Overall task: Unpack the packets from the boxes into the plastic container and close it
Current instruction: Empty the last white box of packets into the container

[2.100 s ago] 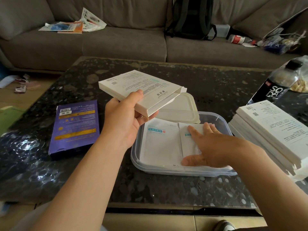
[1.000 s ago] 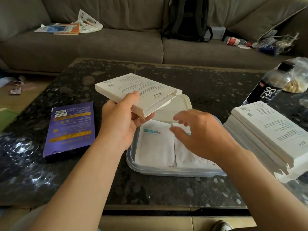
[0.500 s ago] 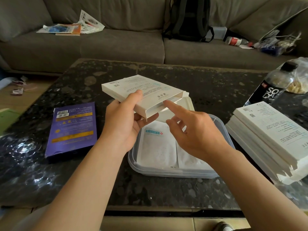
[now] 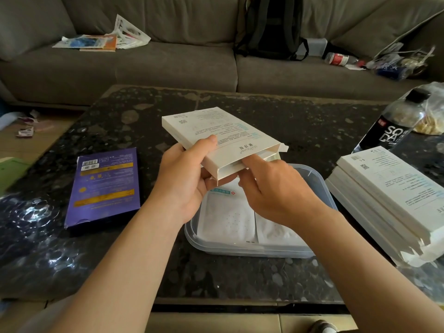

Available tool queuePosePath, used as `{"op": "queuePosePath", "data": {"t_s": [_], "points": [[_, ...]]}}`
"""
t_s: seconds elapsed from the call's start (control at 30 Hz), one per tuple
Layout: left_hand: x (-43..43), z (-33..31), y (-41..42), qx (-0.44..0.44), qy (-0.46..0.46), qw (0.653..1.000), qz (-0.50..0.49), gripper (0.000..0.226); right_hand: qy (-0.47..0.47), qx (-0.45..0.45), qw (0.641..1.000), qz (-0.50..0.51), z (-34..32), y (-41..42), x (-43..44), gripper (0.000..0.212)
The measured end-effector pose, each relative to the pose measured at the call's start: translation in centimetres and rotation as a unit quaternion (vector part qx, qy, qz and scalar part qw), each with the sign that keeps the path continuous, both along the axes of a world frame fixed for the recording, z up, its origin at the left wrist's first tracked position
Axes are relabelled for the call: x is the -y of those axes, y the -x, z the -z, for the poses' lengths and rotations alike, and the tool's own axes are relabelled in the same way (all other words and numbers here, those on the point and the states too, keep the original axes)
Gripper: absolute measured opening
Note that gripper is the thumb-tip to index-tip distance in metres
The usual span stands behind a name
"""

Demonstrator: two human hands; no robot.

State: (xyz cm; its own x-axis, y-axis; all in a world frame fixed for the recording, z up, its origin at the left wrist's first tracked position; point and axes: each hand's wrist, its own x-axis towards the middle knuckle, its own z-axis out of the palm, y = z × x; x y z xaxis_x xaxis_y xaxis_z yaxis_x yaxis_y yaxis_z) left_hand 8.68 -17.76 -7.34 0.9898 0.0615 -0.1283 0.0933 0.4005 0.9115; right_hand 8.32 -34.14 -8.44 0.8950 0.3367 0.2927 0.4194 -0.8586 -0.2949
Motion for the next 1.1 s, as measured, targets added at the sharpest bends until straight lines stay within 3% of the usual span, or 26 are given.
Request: {"op": "queuePosePath", "data": {"t_s": [0.13,0.3,0.4,0.53,0.77,0.87,1.03,1.1], "points": [[-0.2,0.1,-0.1,-0.007,0.005,1.0,-0.005,0.034,0.014,0.034,0.999,0.013,0.2,-0.4,0.0,0.034],[-0.5,0.1,-0.1,-0.025,0.019,0.999,-0.011,0.032,-0.031,0.153,0.988,-0.011,0.8,-0.5,0.0,0.025],[-0.7,0.0,-0.1,-0.037,0.033,0.999,-0.008,0.031,-0.054,0.175,0.983,0.005,0.9,-0.5,0.2,0.024],[-1.0,-0.1,-0.3,-0.048,0.054,0.997,-0.027,0.029,-0.132,0.164,0.978,-0.008,0.2,-0.2,0.8,0.008],[-1.5,-0.3,-0.6,-0.052,0.103,0.992,-0.057,0.035,-0.323,0.113,0.939,0.028,-2.5,-0.4,2.1,0.02],[-1.5,-0.3,-0.7,-0.054,0.108,0.991,-0.064,0.036,-0.456,0.031,0.889,0.026,-3.9,-0.3,2.6,0.015],[-1.6,-0.4,-0.7,-0.045,0.094,0.99,-0.095,0.031,-0.682,-0.081,0.727,-0.002,-4.9,-0.2,3.5,0.021],[-1.6,-0.4,-0.7,-0.037,0.087,0.99,-0.109,0.028,-0.694,-0.088,0.713,0.036,-4.5,-0.4,3.9,0.016]]}}
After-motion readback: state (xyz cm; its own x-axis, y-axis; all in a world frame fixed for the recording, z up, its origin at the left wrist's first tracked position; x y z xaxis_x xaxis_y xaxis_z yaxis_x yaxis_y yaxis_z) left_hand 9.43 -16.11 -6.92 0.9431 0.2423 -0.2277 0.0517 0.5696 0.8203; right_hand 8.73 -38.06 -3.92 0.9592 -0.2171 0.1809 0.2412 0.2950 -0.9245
